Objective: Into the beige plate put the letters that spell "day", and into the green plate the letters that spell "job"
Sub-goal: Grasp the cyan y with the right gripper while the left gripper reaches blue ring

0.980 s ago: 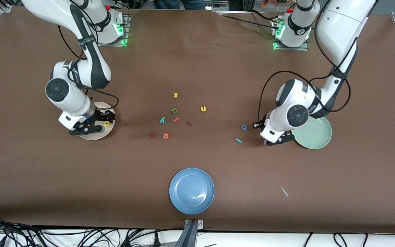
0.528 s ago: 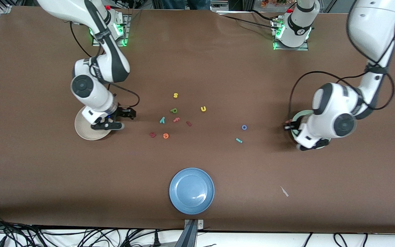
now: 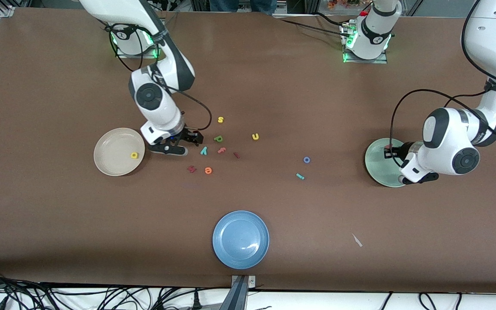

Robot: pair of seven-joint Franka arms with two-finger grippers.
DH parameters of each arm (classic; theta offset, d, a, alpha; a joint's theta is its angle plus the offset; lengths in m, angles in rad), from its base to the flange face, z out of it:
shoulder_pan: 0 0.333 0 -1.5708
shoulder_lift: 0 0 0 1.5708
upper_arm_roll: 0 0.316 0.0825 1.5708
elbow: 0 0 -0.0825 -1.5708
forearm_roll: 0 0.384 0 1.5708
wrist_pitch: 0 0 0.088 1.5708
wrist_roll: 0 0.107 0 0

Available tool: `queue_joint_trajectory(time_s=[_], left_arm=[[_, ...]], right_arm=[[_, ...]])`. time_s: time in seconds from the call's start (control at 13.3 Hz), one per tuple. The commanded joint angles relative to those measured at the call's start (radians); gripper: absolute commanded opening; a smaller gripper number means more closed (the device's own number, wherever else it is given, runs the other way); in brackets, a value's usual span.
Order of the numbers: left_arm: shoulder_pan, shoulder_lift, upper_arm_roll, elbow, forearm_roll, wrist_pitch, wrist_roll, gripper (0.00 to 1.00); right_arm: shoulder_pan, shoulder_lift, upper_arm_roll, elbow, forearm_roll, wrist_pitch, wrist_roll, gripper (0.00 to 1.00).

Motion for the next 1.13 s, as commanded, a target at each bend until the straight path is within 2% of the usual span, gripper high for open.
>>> queue_joint_trajectory(time_s=[0.0,0.23,0.53,0.6,0.75,0.83,1.06], left_arm=[[0.004,-0.005,-0.01,0.008,0.016,0.0,0.01,0.99],[-0.008,-0.016,-0.038,0.025,-0.008,-0.002,-0.06,0.99],[-0.016,-0.012,-0.162,0.058,-0.044,0.012,-0.258,0.97],[-0.045,-0.001,-0.179,0.071,-0.044,0.046,-0.321,0.97],[-0.125,0.027,-0.179,0.086,-0.041,0.147,-0.422,0.96],[-0.151,0.039,-0.179,0.088,-0.036,0.181,-0.459,0.93],[-0.223,0.087,-0.171,0.088,-0.03,0.273,-0.563,0.9]], right_arm=[[0.019,0.06,-0.007,0.042,0.016,0.041,0.039,0.99],[0.03,0.101,-0.007,0.043,0.016,0.11,0.057,0.98],[0.042,0.12,-0.007,0.057,0.016,0.123,0.086,0.96],[0.05,0.123,-0.007,0.057,0.016,0.124,0.088,0.96],[0.055,0.135,-0.006,0.056,0.016,0.141,0.092,0.95],[0.059,0.141,-0.006,0.056,0.016,0.149,0.093,0.91],[0.064,0.152,-0.006,0.053,0.018,0.165,0.093,0.82]])
